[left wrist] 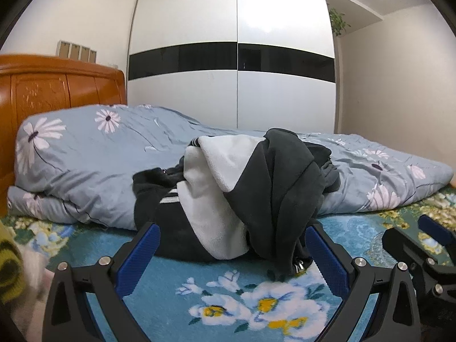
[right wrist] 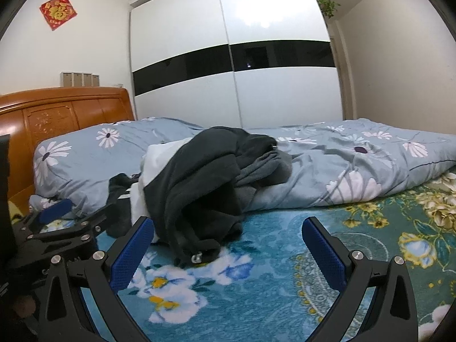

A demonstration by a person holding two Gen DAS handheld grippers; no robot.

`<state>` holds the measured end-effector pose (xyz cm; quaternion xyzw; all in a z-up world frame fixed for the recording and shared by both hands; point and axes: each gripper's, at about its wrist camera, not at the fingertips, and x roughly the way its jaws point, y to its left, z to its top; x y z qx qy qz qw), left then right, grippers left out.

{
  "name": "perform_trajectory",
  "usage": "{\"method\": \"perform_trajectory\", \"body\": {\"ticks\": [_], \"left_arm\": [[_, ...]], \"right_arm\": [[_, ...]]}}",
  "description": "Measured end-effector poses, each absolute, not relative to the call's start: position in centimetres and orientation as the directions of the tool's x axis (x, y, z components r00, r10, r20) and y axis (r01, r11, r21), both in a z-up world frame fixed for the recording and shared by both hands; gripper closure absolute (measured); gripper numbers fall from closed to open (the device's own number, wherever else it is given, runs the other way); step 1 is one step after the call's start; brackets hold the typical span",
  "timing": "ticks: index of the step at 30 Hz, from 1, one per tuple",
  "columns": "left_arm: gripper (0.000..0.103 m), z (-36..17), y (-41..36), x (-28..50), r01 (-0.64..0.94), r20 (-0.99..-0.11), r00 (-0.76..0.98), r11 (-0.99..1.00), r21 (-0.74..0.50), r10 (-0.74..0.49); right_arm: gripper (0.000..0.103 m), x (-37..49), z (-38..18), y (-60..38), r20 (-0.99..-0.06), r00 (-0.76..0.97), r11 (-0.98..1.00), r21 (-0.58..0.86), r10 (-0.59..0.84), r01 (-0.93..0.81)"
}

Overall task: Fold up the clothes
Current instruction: 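Approach the heap of black-and-white clothes with both tools open, then grasp the black fleece jacket with the right tool and lift it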

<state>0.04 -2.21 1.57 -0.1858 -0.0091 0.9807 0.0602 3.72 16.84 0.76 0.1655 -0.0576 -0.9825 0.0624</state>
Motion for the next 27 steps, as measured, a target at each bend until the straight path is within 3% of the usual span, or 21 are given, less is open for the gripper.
{"method": "perform_trajectory", "body": {"ticks": [10,14,16,20,27], "left_arm": [[0.000,0.9,-5.1,-0.2,-0.054,-0.371,-0.924,-0.993,-0.109,0.091],[0.000,0.7,-6.1,-0.3,-0.022,-0.379,-0.923,-0.993,-0.118,0.066],[0.000,0.4,-6.5,-0.4,-0.010,-0.387,-0.920,-0.992,-0.127,0.058],[0.000,0.1,-7.3,-0.6,0.011,-0.397,-0.916,-0.985,-0.170,0.058],[0.000,0.2,-6.9,-0.5,0.002,-0.399,-0.915,-0.988,-0.154,0.061]], "right_arm": [[0.000,-0.6,3.3,15.3,-0.351,-0.918,-0.982,0.107,-0.184,0.156],[0.000,-5.5,3.4,14.9,-0.407,-0.879,-0.965,0.179,-0.250,0.192],[0.004,-7.9,2.8,14.7,-0.438,-0.852,-0.951,0.237,-0.286,0.198],[0.036,-11.3,0.7,14.5,-0.490,-0.804,-0.919,0.357,-0.337,0.167],[0.037,-14.9,-1.0,15.5,-0.462,-0.767,-0.801,0.588,-0.446,0.112]]}}
